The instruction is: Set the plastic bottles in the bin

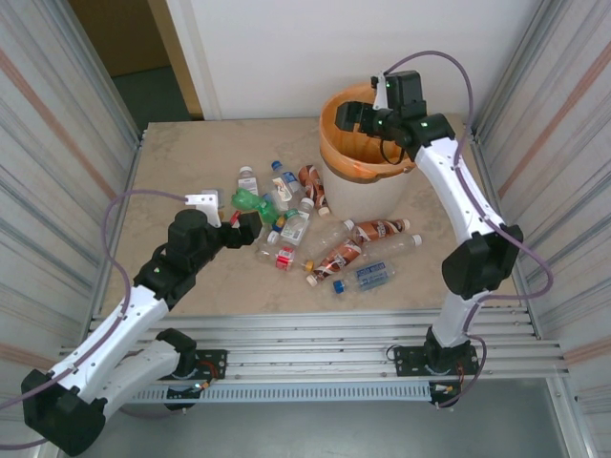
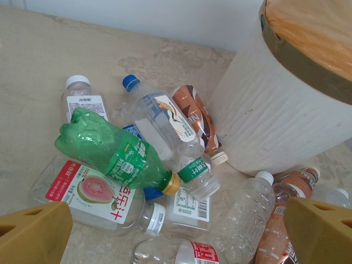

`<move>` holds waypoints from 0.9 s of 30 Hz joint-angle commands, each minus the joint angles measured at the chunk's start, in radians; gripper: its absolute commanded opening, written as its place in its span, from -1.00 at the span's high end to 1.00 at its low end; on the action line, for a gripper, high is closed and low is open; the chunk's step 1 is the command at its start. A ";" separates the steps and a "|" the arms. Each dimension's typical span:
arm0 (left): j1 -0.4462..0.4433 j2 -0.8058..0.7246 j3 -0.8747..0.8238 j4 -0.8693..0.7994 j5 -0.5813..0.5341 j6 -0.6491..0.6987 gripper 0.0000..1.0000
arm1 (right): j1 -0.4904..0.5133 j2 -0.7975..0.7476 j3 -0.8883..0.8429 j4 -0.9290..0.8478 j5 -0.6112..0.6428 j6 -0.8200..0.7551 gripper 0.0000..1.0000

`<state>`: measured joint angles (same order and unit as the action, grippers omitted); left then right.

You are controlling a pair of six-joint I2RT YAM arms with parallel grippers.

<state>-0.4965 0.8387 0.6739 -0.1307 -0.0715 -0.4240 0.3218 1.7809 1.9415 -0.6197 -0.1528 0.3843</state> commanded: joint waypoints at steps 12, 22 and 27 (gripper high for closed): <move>0.012 0.002 -0.018 0.015 -0.016 -0.007 -0.98 | 0.045 -0.361 -0.261 -0.107 0.340 0.037 -0.96; 0.012 0.009 -0.026 0.029 -0.010 -0.012 -0.97 | 0.085 -0.571 -0.502 -0.200 0.559 0.191 -0.96; 0.013 0.023 -0.028 0.042 -0.011 -0.018 -0.97 | 0.143 -0.642 -0.610 -0.272 0.659 0.317 -0.96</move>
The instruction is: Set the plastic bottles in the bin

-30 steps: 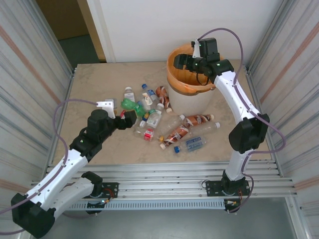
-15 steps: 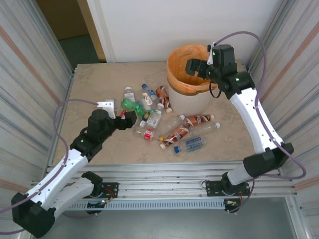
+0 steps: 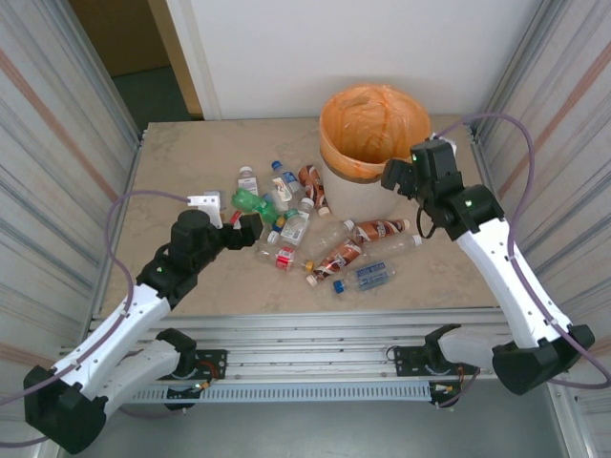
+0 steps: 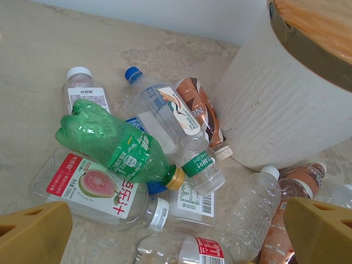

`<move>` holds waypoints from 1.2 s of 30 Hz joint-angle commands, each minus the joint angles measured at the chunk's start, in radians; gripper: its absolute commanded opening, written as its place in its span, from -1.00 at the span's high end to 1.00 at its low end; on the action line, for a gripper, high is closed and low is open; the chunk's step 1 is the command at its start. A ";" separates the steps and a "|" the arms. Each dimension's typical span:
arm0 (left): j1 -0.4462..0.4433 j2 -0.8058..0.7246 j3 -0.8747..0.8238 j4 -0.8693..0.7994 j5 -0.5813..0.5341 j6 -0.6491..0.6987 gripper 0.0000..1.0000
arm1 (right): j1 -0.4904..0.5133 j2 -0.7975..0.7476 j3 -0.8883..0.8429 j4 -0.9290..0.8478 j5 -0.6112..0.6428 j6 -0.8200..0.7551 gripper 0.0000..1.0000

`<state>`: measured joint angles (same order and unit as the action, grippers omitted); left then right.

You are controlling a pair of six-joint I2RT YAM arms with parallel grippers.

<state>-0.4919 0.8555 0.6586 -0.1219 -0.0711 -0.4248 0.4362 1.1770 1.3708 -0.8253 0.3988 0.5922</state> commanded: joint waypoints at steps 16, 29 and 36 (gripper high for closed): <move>0.015 0.058 -0.017 0.058 0.000 -0.033 -0.98 | 0.309 -0.113 -0.465 -0.113 0.065 0.714 -0.96; 0.017 0.083 -0.012 0.052 0.013 -0.044 -0.98 | 0.458 0.027 -0.607 0.107 -0.067 0.967 -0.96; 0.021 0.073 -0.018 0.048 0.008 -0.042 -0.98 | 0.458 0.081 -0.638 0.184 -0.102 0.984 -0.96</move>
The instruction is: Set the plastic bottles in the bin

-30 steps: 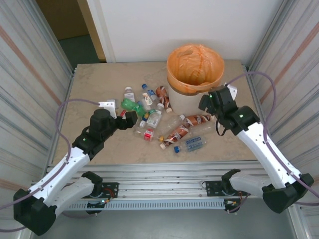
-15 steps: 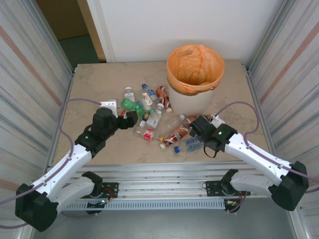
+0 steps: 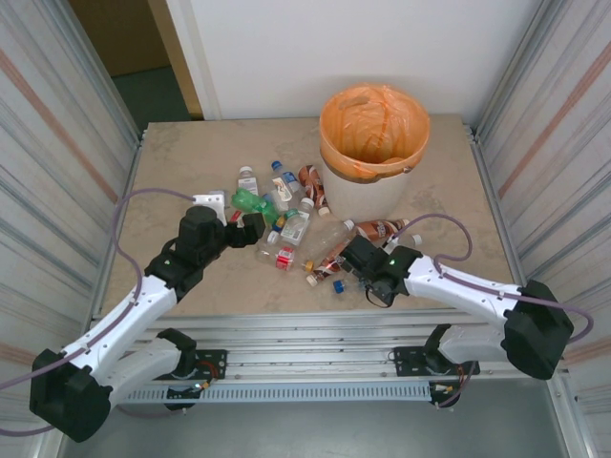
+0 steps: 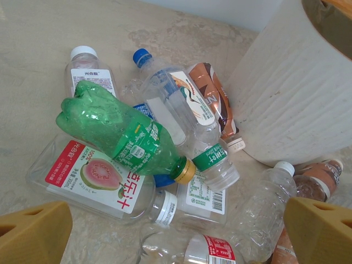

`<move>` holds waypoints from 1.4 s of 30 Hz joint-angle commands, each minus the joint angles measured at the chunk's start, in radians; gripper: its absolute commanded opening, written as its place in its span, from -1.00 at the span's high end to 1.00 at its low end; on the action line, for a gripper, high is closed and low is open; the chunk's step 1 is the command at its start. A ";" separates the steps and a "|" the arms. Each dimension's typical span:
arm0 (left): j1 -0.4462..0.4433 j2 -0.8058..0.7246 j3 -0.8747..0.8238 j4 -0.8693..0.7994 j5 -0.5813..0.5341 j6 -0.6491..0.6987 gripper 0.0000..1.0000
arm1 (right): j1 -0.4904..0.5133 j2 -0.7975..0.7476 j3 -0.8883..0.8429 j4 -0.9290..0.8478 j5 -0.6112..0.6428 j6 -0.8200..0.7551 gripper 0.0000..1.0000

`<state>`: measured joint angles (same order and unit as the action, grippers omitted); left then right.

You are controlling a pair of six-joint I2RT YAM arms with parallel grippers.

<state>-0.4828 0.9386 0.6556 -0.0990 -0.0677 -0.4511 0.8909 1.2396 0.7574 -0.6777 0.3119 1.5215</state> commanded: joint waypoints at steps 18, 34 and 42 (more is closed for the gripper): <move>0.016 -0.018 -0.032 0.026 0.003 -0.023 -0.97 | -0.039 0.088 -0.084 0.123 -0.023 0.065 -0.72; 0.017 -0.018 -0.034 0.024 0.003 -0.024 -0.97 | -0.072 0.161 -0.131 0.218 -0.066 0.058 -0.26; 0.018 -0.024 -0.035 0.022 0.000 -0.022 -0.98 | -0.075 0.137 -0.114 0.194 -0.059 0.046 0.01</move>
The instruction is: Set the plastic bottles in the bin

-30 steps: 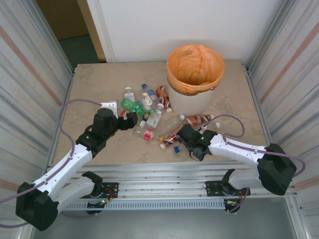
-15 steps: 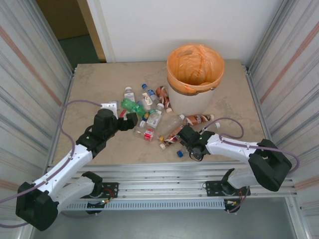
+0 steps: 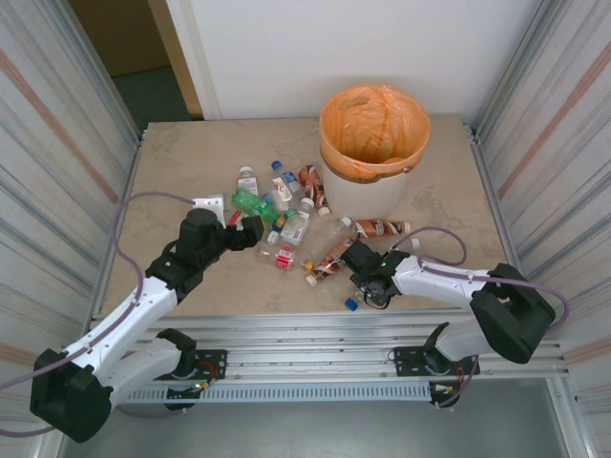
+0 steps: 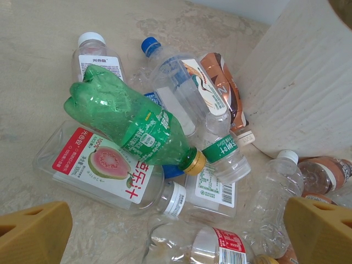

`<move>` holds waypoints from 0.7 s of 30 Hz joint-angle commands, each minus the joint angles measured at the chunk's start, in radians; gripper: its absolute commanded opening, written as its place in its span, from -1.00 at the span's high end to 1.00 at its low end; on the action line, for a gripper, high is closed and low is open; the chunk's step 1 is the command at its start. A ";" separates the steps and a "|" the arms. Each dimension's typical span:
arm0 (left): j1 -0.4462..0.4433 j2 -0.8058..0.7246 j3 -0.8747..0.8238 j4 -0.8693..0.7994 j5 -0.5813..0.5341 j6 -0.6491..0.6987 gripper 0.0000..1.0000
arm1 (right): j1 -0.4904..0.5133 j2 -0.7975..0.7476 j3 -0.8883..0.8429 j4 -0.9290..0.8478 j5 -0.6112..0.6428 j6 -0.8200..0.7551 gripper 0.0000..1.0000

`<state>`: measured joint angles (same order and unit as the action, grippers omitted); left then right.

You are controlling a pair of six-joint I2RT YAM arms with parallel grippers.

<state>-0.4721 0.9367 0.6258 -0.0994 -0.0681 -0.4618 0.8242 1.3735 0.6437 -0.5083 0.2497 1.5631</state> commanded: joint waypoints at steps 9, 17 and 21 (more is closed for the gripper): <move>0.008 -0.022 -0.005 0.025 0.000 -0.011 -0.98 | -0.002 -0.126 0.068 -0.153 0.108 -0.022 0.24; 0.009 -0.010 -0.007 0.034 0.004 -0.012 -0.98 | 0.004 -0.281 0.136 -0.295 0.237 -0.063 0.35; 0.009 -0.007 -0.006 0.035 0.005 -0.013 -0.98 | 0.001 -0.329 0.186 -0.360 0.300 -0.115 0.38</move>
<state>-0.4702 0.9310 0.6258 -0.0994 -0.0677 -0.4618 0.8242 1.0763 0.7822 -0.7654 0.4496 1.5009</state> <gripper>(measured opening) 0.987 0.507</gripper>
